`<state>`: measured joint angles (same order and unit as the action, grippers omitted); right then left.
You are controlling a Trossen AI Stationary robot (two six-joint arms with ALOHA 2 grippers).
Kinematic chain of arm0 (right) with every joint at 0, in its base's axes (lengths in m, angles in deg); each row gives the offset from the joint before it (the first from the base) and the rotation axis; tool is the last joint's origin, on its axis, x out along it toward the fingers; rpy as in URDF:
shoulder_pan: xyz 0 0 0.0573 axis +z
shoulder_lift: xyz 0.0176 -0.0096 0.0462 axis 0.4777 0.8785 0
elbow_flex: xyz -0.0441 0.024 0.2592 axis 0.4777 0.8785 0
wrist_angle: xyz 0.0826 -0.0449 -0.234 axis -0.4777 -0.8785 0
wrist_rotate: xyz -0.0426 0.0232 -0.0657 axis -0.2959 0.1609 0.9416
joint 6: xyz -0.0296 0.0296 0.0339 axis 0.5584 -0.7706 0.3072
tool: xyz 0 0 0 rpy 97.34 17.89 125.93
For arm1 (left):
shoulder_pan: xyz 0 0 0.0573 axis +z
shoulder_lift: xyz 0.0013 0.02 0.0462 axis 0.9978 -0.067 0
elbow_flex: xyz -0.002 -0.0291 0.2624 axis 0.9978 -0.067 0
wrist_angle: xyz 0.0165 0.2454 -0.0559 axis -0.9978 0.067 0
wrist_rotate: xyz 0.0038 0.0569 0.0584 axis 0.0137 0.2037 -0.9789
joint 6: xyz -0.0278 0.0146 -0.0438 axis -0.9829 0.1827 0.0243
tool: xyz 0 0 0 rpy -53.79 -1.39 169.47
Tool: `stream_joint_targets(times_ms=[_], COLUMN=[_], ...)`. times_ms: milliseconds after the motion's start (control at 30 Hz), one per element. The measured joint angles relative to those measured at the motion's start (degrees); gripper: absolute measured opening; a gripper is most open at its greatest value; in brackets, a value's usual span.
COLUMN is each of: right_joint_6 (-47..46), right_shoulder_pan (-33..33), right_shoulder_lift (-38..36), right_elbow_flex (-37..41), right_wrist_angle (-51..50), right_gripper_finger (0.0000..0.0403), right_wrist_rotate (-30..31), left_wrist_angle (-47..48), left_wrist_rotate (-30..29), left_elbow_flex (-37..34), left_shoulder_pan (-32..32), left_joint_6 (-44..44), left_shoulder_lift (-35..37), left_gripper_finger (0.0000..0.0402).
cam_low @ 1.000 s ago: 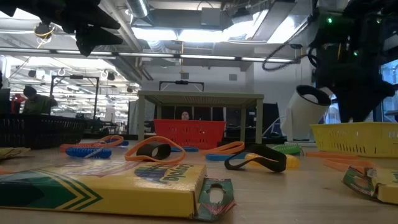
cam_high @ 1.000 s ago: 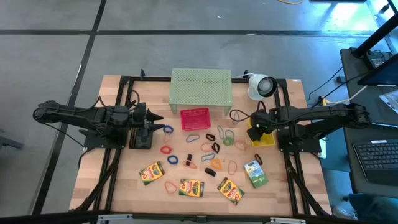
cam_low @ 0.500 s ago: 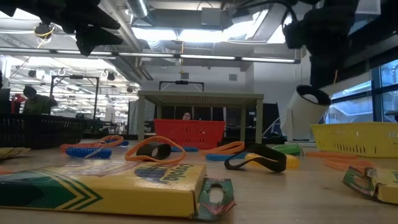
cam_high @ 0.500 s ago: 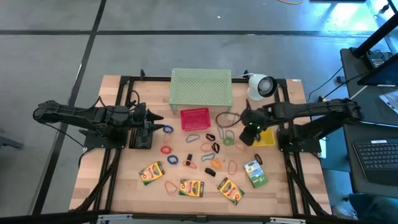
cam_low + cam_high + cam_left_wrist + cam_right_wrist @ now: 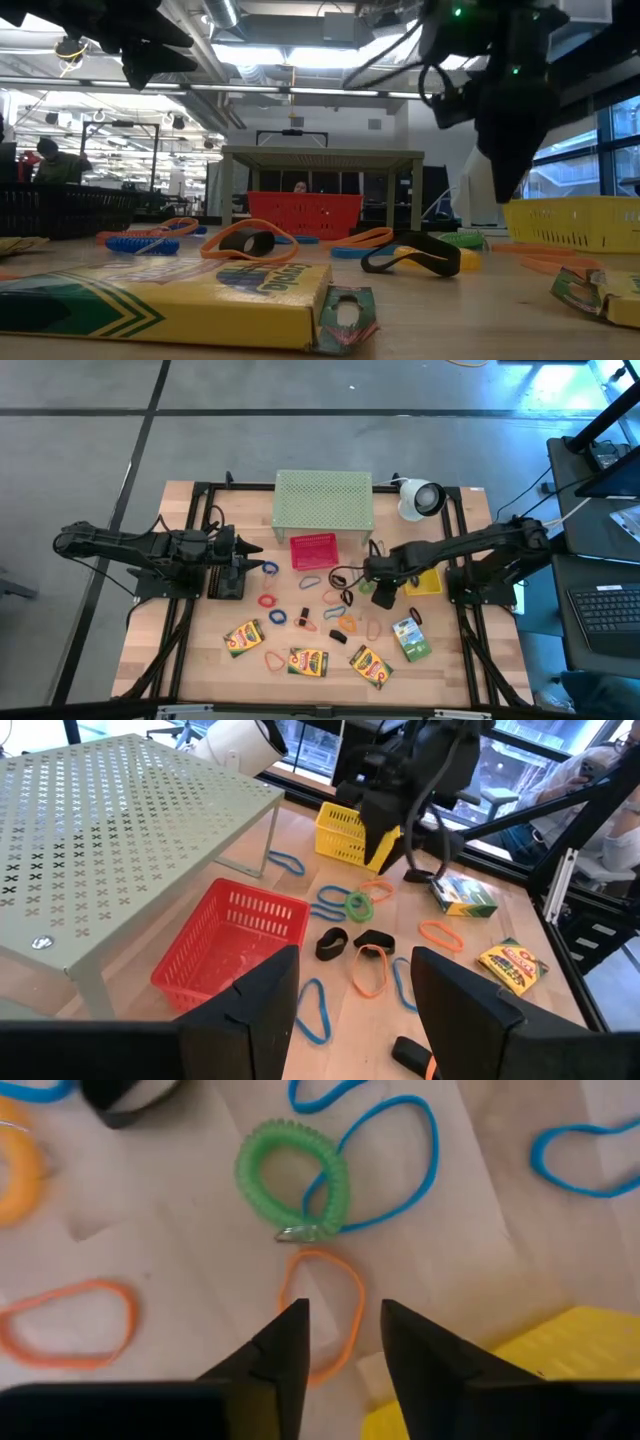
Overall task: Pick & Place Office Desk Supplies
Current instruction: Put the orange rubber band into the red bin
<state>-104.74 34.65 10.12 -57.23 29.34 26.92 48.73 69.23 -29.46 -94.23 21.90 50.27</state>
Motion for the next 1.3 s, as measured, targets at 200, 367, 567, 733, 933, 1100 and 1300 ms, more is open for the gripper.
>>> stream_joint_targets(times_ms=[200, 367, 567, 733, 933, 1100, 1300], right_joint_6=[0.5, 1.3, 2.4, 1.0, 1.0, 1.3, 1.0], right_shoulder_pan=[0.0, 0.0, -0.4, -0.7, -0.6, -0.6, -0.7], right_shoulder_lift=[4.4, 6.1, 6.2, 5.9, 5.8, 5.9, 5.9], right_elbow_flex=[0.0, 1.6, 3.2, 6.3, 7.3, 7.4, 7.4], right_wrist_angle=[1.4, 1.9, 3.7, 7.7, 8.8, 9.4, 10.1], right_gripper_finger=[0.0164, 0.0171, 0.0161, 0.0150, 0.0131, 0.0075, 0.0009], right_wrist_rotate=[-0.6, -0.1, 2.2, -0.4, 0.5, 0.1, -2.2], left_wrist_angle=[0.0, 0.0, 0.0, 0.0, 0.0, 0.0, 0.0], left_wrist_rotate=[0.0, 0.7, 1.0, 1.4, 1.5, 1.4, 1.0], left_elbow_flex=[0.0, 0.0, 0.0, 0.0, 0.0, 0.0, 0.0], left_shoulder_pan=[0.0, 0.0, 0.0, 0.0, 0.0, 0.0, 0.0], left_joint_6=[-0.1, -0.2, -0.2, -0.2, -0.2, -0.2, -0.1], left_shoulder_lift=[0.0, 0.0, 0.0, 0.0, 0.0, 0.0, 0.0], left_gripper_finger=[0.0191, 0.0191, 0.0191, 0.0191, 0.0191, 0.0191, 0.0191])
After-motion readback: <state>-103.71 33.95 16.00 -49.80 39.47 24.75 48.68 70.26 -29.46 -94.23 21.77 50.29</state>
